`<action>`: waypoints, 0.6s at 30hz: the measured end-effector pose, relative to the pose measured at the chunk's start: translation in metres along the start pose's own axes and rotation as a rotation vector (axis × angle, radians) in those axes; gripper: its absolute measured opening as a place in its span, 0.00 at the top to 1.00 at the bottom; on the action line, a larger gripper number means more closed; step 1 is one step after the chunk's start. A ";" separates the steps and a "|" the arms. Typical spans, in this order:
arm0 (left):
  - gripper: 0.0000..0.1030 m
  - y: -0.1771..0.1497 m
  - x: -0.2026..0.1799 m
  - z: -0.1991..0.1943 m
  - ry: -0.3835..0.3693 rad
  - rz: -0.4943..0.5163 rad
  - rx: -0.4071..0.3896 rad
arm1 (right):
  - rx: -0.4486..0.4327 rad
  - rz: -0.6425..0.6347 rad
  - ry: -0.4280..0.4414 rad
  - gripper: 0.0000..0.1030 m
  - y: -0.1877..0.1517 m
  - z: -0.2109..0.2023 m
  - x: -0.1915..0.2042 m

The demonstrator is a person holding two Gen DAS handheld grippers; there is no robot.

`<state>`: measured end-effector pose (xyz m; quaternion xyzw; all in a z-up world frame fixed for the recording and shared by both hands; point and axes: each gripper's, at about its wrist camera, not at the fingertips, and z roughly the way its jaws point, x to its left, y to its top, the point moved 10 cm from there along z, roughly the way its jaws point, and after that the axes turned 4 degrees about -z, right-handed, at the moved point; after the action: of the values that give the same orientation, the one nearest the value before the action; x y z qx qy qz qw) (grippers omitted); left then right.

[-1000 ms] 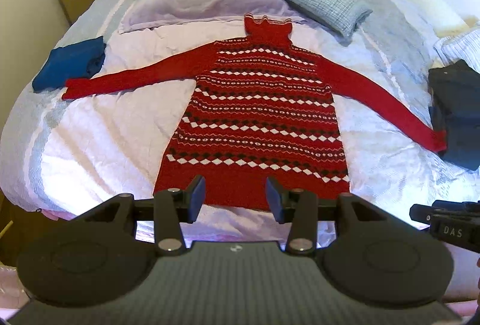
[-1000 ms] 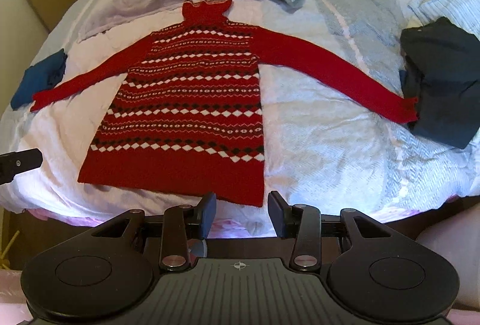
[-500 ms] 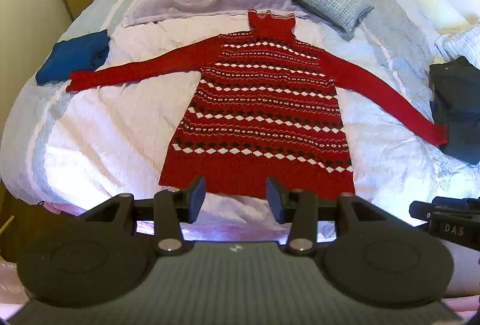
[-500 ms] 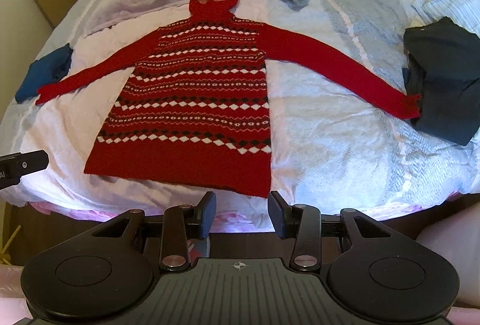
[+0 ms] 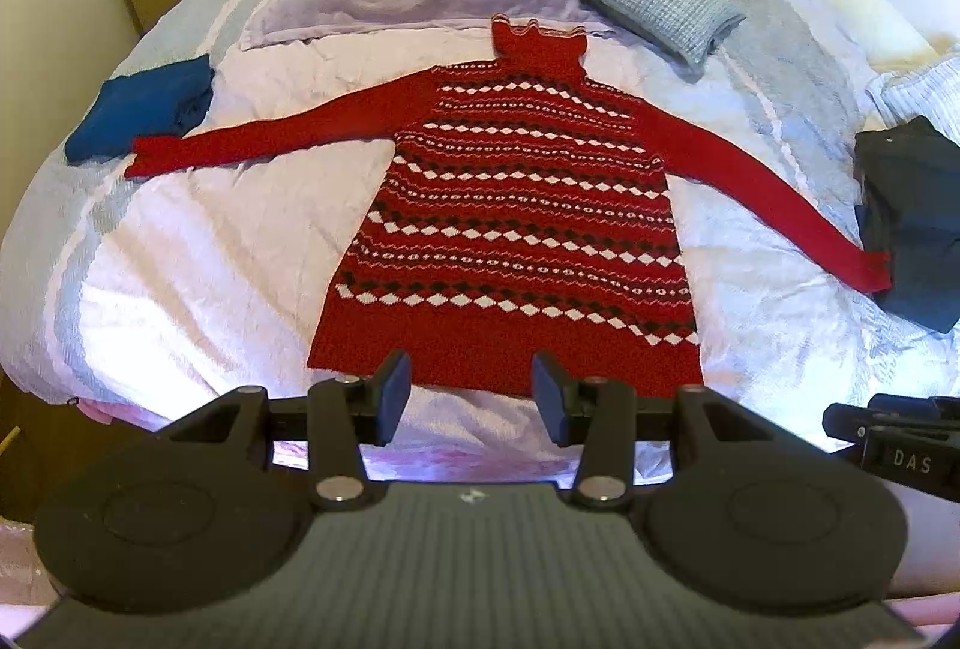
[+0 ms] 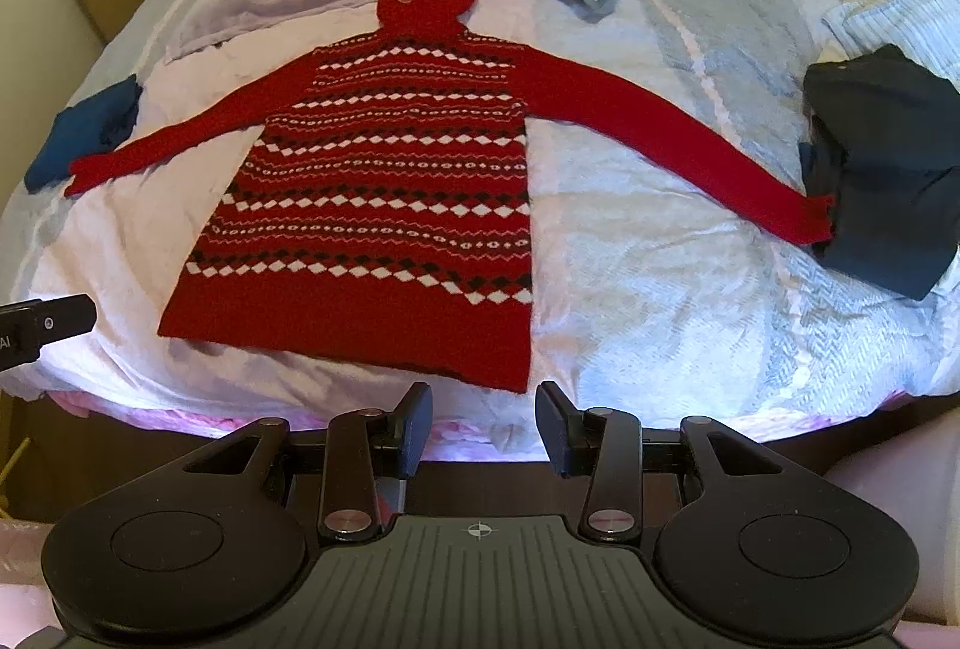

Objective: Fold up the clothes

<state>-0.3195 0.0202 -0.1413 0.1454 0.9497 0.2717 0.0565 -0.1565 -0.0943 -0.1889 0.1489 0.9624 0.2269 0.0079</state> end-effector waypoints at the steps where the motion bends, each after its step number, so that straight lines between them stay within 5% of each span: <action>1: 0.61 0.001 -0.001 0.000 0.001 0.003 -0.002 | 0.000 0.001 0.002 0.59 0.001 0.001 0.000; 18: 0.57 0.036 0.028 0.022 0.019 -0.064 -0.023 | 0.001 0.000 0.027 0.59 0.036 0.023 0.013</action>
<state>-0.3334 0.0688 -0.1415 0.1118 0.9512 0.2819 0.0577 -0.1567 -0.0493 -0.1932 0.1458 0.9626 0.2283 -0.0050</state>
